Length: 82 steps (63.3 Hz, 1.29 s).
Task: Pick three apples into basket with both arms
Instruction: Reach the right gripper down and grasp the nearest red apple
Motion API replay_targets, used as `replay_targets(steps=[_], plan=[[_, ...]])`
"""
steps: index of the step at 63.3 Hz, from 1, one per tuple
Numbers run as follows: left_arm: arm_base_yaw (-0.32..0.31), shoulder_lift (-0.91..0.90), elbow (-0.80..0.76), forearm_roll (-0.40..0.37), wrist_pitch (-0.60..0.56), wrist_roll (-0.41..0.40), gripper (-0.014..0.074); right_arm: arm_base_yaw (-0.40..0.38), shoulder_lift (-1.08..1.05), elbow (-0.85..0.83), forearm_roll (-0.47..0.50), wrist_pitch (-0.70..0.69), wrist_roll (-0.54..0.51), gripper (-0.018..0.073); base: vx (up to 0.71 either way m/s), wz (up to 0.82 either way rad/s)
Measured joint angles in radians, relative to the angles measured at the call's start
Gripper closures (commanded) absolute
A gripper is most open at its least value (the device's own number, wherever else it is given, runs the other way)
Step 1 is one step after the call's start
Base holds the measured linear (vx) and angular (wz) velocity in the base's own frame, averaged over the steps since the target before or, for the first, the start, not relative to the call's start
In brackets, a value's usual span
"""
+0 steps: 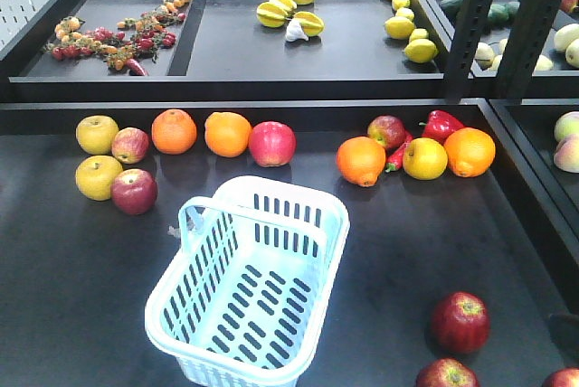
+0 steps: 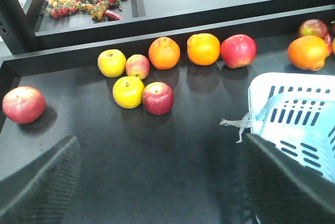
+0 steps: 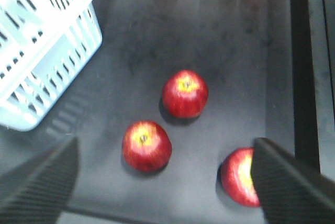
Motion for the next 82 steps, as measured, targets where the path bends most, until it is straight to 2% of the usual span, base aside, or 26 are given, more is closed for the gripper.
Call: replay_targets(steps=[14,27,36,65,82], plan=[[0.000,0.000,0.000,0.000,0.000,0.000,0.0011,0.000,0.192,0.000,0.027,0.001,-0.024,-0.0107,0.00,0.00],[0.000,0.000,0.000,0.000,0.000,0.000,0.0011,0.000,0.433,0.000,0.108,-0.045,-0.114,-0.0092,0.00,0.00],[0.000,0.000,0.000,0.000,0.000,0.000,0.0011,0.000,0.547,0.000,0.121,-0.089,-0.137,-0.0089,0.00,0.00],[0.000,0.000,0.000,0.000,0.000,0.000,0.0011,0.000,0.802,-0.006,0.132,-0.195,-0.149,-0.0080,0.00,0.00],[0.000,0.000,0.000,0.000,0.000,0.000,0.0011,0.000,0.913,-0.010,0.185,-0.234,-0.197,-0.0074,0.00,0.00]])
